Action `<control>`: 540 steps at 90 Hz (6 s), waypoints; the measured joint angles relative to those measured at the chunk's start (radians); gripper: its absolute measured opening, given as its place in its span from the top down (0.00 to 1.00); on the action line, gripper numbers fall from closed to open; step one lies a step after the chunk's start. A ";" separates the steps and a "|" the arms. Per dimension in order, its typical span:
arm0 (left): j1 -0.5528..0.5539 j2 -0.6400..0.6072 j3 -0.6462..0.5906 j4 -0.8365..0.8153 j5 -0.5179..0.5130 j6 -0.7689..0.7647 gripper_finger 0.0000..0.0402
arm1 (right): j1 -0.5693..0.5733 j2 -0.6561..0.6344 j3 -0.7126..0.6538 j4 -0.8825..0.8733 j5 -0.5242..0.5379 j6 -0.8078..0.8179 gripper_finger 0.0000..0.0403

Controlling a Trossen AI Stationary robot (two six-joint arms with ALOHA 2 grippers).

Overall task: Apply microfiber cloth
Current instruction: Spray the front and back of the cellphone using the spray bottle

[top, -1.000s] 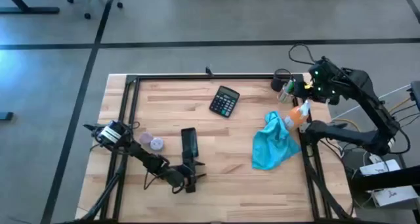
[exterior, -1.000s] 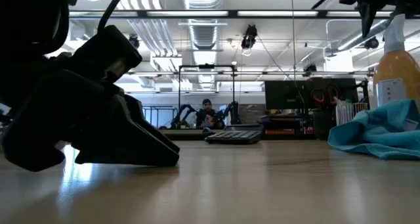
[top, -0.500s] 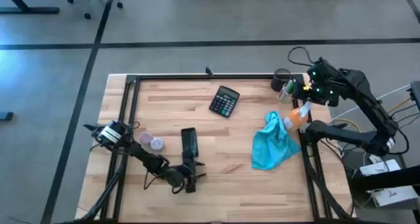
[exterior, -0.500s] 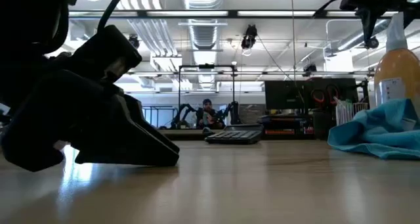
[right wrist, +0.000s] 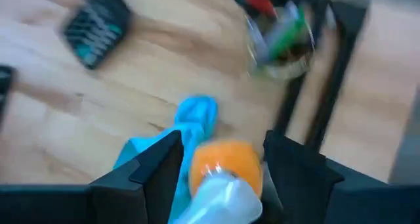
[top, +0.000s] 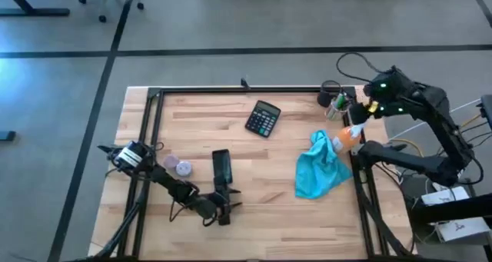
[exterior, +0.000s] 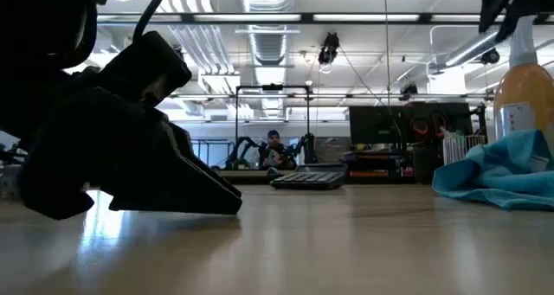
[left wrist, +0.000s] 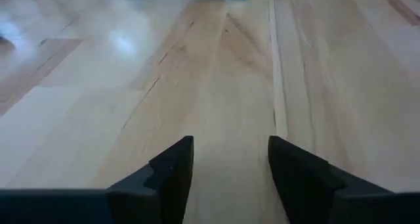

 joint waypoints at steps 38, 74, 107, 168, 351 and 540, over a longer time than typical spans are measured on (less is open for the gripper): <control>0.002 0.000 0.001 -0.017 -0.004 0.004 0.56 | 0.000 -0.013 0.047 -0.084 -0.061 -0.766 0.62; 0.007 0.000 0.001 -0.023 -0.006 0.001 0.53 | 0.000 -0.021 0.047 -0.083 0.138 -0.986 0.77; 0.007 0.000 0.002 -0.027 -0.005 0.000 0.55 | 0.000 -0.022 0.045 -0.083 0.117 -1.137 0.99; 0.008 0.000 0.002 -0.028 -0.006 -0.033 0.54 | 0.000 -0.178 0.017 -0.084 -0.220 -1.275 1.00; 0.008 0.000 0.001 -0.035 0.002 -0.052 0.56 | 0.000 -0.252 -0.402 -0.053 -0.235 -0.657 1.00; 0.010 -0.016 0.005 -0.056 0.002 -0.070 0.57 | 0.000 -0.163 -0.232 0.067 -0.380 -0.681 0.79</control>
